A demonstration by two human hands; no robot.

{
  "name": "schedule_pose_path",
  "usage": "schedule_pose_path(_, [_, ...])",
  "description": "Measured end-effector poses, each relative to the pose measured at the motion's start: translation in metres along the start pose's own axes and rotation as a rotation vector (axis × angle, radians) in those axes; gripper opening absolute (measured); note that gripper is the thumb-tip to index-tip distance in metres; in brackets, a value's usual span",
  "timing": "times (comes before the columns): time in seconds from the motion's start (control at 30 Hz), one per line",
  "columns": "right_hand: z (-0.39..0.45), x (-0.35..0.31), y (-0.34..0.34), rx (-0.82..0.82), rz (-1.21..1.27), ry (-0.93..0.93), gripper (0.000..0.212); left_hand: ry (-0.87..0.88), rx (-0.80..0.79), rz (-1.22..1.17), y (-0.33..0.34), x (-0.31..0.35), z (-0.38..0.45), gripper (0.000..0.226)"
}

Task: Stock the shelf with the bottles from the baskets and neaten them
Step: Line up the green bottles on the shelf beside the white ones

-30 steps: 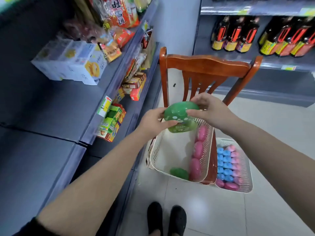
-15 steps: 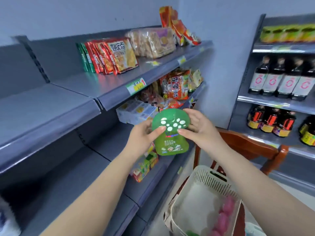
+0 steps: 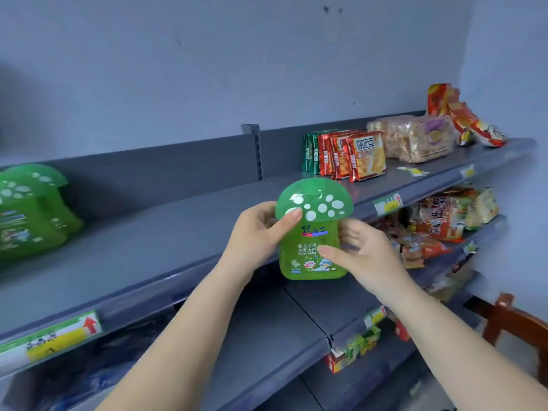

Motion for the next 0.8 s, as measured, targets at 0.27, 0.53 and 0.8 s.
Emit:
schedule_pose_path(0.27, [0.039, -0.043, 0.123, -0.131, 0.175, -0.087, 0.031, 0.079, 0.246, 0.142, -0.139, 0.015, -0.045, 0.027])
schedule_pose_path(0.53, [0.055, -0.075, 0.248, -0.287, 0.271, -0.118, 0.026, 0.088, 0.482, 0.312, -0.249, 0.025, -0.1, 0.041])
schedule_pose_path(0.8, [0.073, -0.089, 0.346, -0.379, 0.343, -0.099, 0.023, 0.022, 0.639, 0.449, -0.325, 0.025, -0.12, 0.039])
Point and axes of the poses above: each hand's wrist, its own z-axis towards the middle knuckle, its own y-axis out of the palm, x = y × z, the point moved 6 cm from there along z, towards the middle knuckle, and after that the axes turned 2 degrees about -y, right-handed, at the moved point
